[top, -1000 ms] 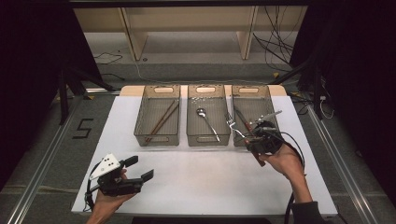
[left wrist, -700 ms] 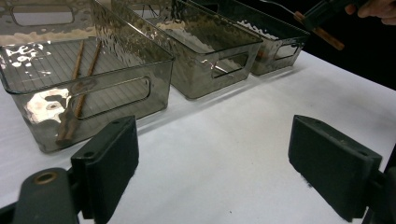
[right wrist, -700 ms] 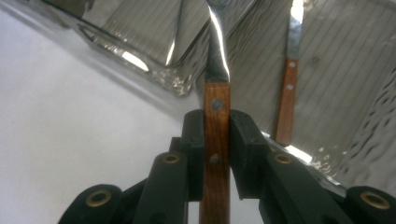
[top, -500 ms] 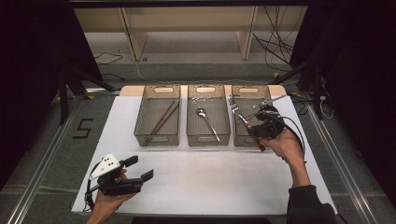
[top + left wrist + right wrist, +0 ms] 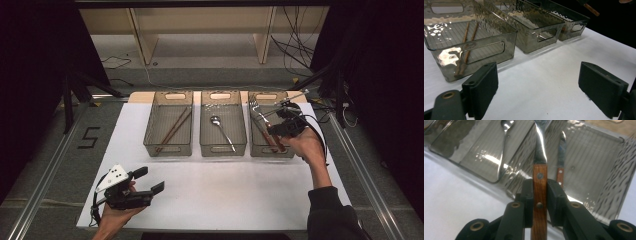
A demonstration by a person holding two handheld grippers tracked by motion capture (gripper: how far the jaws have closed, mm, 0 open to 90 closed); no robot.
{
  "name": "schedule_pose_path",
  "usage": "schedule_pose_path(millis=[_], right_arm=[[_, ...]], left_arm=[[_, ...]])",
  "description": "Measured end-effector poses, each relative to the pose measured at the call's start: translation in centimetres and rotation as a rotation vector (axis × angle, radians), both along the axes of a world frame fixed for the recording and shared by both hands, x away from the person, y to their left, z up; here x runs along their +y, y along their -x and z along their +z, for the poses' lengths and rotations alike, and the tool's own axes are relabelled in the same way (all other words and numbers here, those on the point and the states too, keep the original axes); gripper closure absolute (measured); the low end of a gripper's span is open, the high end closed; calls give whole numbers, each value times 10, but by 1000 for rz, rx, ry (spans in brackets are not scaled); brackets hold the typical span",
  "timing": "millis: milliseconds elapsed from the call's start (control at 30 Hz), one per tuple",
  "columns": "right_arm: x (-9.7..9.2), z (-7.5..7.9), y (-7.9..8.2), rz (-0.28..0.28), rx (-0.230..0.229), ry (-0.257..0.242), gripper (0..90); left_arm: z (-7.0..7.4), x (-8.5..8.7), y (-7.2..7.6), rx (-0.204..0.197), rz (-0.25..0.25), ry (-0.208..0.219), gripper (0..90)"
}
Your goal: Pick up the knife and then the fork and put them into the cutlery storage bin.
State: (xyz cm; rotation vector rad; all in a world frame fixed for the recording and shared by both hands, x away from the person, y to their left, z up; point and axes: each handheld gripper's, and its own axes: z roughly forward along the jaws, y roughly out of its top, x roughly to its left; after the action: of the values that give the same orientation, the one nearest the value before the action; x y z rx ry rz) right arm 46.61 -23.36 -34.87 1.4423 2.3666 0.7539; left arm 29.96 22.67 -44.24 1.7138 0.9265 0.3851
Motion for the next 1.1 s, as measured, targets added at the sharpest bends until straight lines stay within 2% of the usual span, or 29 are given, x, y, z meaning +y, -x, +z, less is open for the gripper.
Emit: schedule_pose_path(millis=[367, 767, 933, 1100], right_arm=[[-5, 1, -23, -54, -4, 10, 775], [-12, -9, -51, -123, 30, 0, 775], [-17, -15, -57, -151, 39, 13, 774], [-17, -18, -60, -156, 42, 16, 774]], left_arm=[[0, 0, 0, 0, 0, 2, 158], [0, 0, 0, -2, -1, 2, 158], [0, 0, 0, -2, -2, 2, 158], [0, 0, 0, -2, -2, 2, 158]])
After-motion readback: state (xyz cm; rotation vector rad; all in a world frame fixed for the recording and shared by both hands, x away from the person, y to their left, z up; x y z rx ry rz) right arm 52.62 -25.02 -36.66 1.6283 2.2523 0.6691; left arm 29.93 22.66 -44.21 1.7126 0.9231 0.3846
